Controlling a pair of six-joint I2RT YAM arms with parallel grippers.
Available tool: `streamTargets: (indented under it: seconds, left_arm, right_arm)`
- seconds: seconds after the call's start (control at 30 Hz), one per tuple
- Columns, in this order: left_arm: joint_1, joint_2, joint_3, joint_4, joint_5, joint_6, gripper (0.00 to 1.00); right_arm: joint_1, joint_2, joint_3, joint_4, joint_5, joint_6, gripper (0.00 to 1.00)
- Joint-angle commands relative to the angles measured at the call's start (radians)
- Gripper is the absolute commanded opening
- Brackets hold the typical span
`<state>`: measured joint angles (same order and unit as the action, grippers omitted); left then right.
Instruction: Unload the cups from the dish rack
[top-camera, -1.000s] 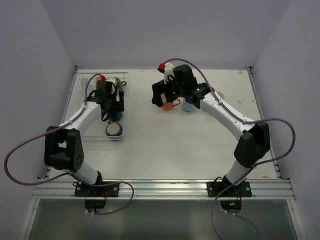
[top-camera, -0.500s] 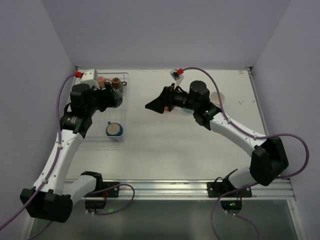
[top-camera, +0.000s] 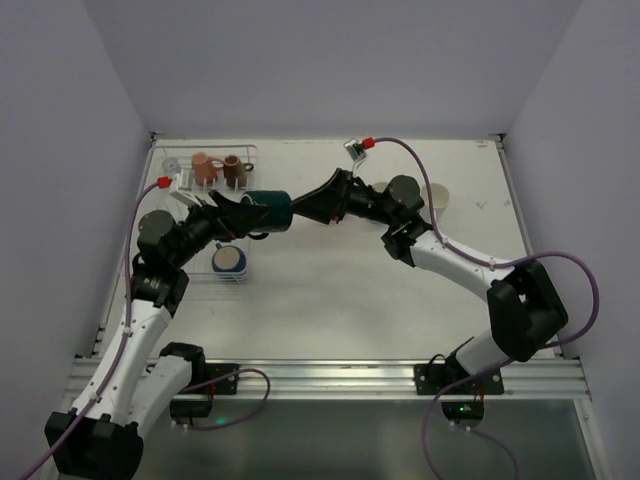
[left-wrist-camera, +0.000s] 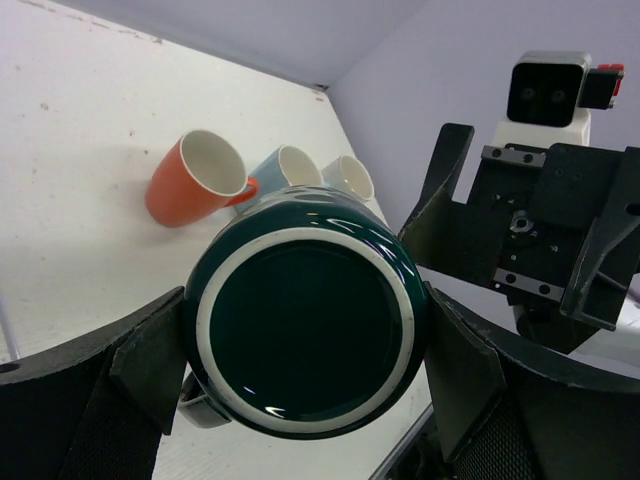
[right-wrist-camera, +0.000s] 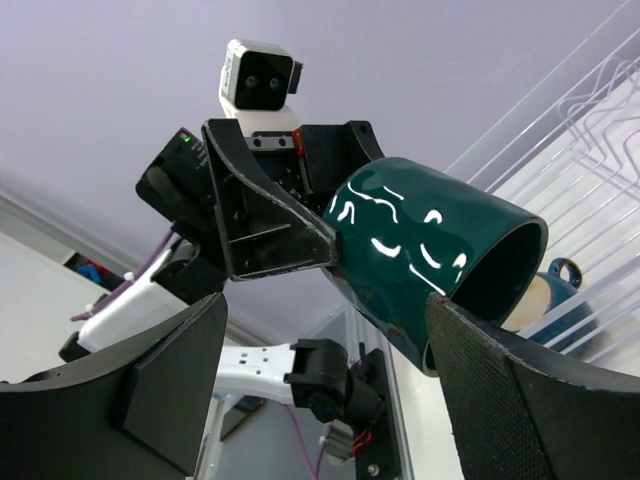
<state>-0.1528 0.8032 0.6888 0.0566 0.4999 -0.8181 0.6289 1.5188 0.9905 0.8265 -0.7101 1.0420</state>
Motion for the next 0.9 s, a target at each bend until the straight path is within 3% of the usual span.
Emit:
streamTargets:
  seconds: [0.0,0.27,0.4,0.57,0.87]
  left_arm:
    - [-0.001,-0.056,-0.008,0.258,0.095,-0.142,0.26]
    - [-0.002,-0.101,-0.044,0.322,0.075,-0.176,0.26]
    - [-0.004,-0.11,-0.037,0.264,0.042,-0.133,0.26]
    - [-0.004,-0.113,-0.044,0.281,0.04,-0.139,0.26]
    - [-0.042,-0.079,-0.097,0.4,0.077,-0.21,0.27]
  right_arm:
    - [0.014,0.012,0.013,0.086,-0.008,0.023,0.82]
    - [0.014,-0.043,-0.036,0.069,0.023,-0.016,0.8]
    - [0.015,-0.103,-0.108,0.114,0.098,-0.045,0.79]
    - [0.02,-0.123,-0.102,-0.006,0.133,-0.112,0.81]
    - [0.078,0.024,0.037,0.098,-0.094,-0.025,0.77]
